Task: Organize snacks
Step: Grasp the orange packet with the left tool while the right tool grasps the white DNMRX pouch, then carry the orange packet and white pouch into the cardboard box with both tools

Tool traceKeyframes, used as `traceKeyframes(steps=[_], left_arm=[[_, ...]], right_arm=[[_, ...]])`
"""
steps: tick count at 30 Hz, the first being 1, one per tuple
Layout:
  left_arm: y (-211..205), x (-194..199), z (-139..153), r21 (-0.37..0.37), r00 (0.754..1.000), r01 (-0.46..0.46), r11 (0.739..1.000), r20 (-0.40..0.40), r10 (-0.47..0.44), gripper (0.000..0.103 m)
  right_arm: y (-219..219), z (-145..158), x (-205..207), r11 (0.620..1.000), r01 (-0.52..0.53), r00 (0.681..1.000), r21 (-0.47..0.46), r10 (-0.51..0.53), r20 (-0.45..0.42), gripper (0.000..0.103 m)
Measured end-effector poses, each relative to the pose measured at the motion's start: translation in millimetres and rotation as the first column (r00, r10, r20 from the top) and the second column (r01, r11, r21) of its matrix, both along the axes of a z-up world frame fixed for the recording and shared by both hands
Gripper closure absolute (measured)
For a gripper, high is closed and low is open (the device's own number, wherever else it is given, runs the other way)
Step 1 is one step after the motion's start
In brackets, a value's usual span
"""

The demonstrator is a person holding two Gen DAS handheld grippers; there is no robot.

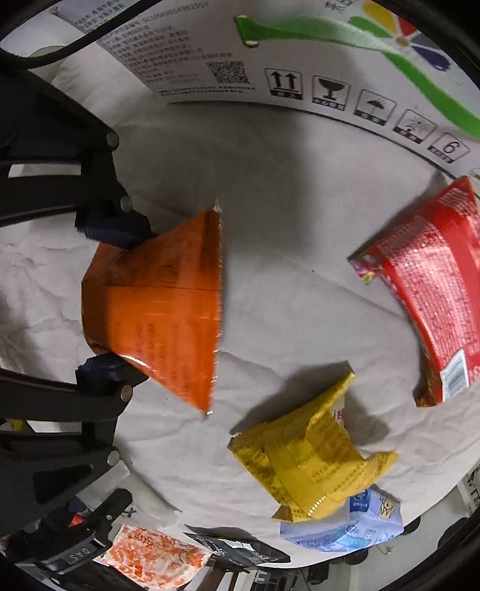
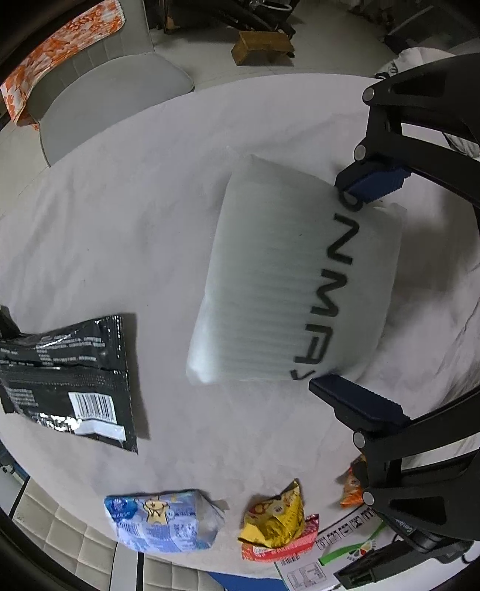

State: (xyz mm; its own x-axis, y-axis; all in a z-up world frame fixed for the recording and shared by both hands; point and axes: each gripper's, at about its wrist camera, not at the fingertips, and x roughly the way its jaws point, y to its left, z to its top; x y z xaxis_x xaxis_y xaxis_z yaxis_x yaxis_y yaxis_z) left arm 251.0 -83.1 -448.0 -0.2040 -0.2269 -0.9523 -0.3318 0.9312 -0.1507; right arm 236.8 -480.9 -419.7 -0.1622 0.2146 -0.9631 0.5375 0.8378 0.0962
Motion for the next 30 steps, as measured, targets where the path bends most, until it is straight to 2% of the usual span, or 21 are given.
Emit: traceKeyframes(steps=[8, 15, 18, 22, 30], left_arm=[[-8.8, 1.5, 5.4, 0.047, 0.995, 0.082, 0.996, 0.059, -0.085, 0.065], [-30.3, -10.5, 30.1, 0.155, 0.965, 0.206, 0.966, 0.131, -0.227, 0.067], [-41.2, -16.2, 48.5, 0.188, 0.948, 0.239, 0.952, 0.167, -0.271, 0.067], [-49.1, -27.0, 78.3, 0.234, 0.913, 0.281, 0.931, 0.235, -0.334, 0.067], [-44.7, -36.1, 150.2, 0.246, 0.866, 0.282, 0.927, 0.351, -0.356, 0.067]], right_arm=[[-3.5, -7.8, 0.7, 1.000, -0.020, 0.999, -0.018, 0.019, -0.029, 0.026], [2.9, 11.7, -7.1, 0.994, -0.097, 0.995, -0.048, 0.097, -0.005, 0.032], [11.7, 22.0, -12.3, 0.989, -0.136, 0.991, -0.054, 0.136, 0.008, 0.033], [30.7, 46.3, -23.5, 0.974, -0.215, 0.975, -0.076, 0.219, 0.048, 0.033], [67.1, 109.0, -41.4, 0.933, -0.342, 0.923, -0.110, 0.355, 0.148, 0.033]])
